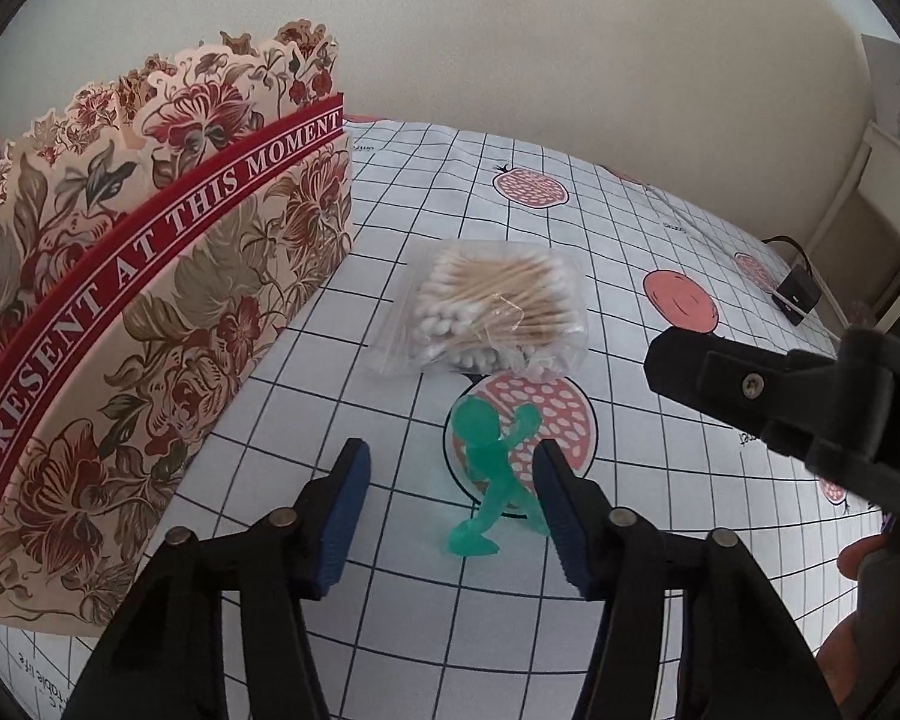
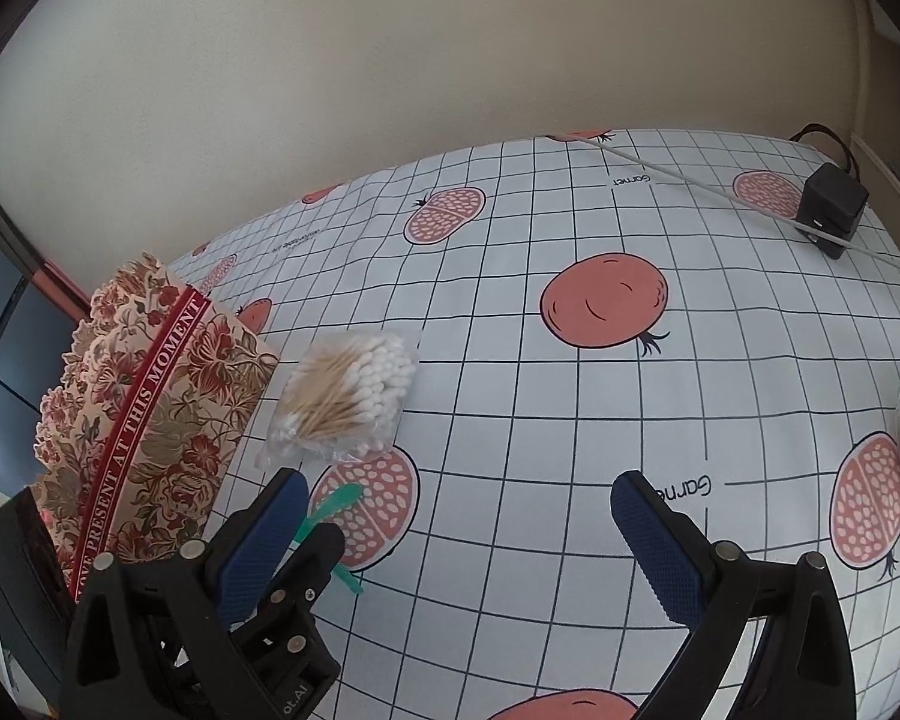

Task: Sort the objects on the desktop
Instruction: 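Reach the left tool to the green figurine while the right tool approaches the swab bag, then close the left tool on the green figurine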

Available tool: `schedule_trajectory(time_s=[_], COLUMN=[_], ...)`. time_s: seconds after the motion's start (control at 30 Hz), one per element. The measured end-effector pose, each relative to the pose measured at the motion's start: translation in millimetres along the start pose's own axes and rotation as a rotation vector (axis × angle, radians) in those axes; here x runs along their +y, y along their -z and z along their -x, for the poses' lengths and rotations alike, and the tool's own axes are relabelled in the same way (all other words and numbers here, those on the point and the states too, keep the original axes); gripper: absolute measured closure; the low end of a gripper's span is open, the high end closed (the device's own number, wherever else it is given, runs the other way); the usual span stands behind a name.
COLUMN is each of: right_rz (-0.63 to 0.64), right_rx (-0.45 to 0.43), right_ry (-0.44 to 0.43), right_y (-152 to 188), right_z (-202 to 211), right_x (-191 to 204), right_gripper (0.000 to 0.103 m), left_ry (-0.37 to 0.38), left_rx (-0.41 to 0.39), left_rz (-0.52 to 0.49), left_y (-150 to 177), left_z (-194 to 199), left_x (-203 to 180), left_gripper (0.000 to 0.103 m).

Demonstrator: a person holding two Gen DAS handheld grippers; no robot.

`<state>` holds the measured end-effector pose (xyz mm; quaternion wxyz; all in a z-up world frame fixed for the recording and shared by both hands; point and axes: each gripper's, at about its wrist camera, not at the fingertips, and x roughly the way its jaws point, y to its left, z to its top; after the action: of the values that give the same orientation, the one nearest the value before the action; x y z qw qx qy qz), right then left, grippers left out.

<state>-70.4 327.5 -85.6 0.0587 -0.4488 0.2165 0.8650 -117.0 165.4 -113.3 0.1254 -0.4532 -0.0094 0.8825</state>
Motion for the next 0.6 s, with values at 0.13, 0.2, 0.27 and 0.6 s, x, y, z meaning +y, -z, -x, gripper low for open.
schedule_trajectory(time_s=[0.13,0.2,0.27,0.6], right_rz=[-0.012,-0.013,-0.017,-0.034], right_rx=[-0.002,-0.005,-0.006,0.006], right_ry=[-0.012,-0.017,-0.028,-0.074], right_y=[-2,-2,-3,-9], right_z=[-4,-6,-8,-28], right_x=[1,2,3,15], right_gripper=[0.001,0.001,0.004,0.013], left_ry=[0.037,0.043,0.044,0.041], left_rx=[0.004,0.001,-0.006,-0.021], left_rz=[0.003,-0.006,-0.015,0.094], left_y=[-3,-4,-4,-7], left_z=[-1,1,3,13], left_x=[2,1,-1,21], left_gripper=[0.064,0.078,0.084,0.084])
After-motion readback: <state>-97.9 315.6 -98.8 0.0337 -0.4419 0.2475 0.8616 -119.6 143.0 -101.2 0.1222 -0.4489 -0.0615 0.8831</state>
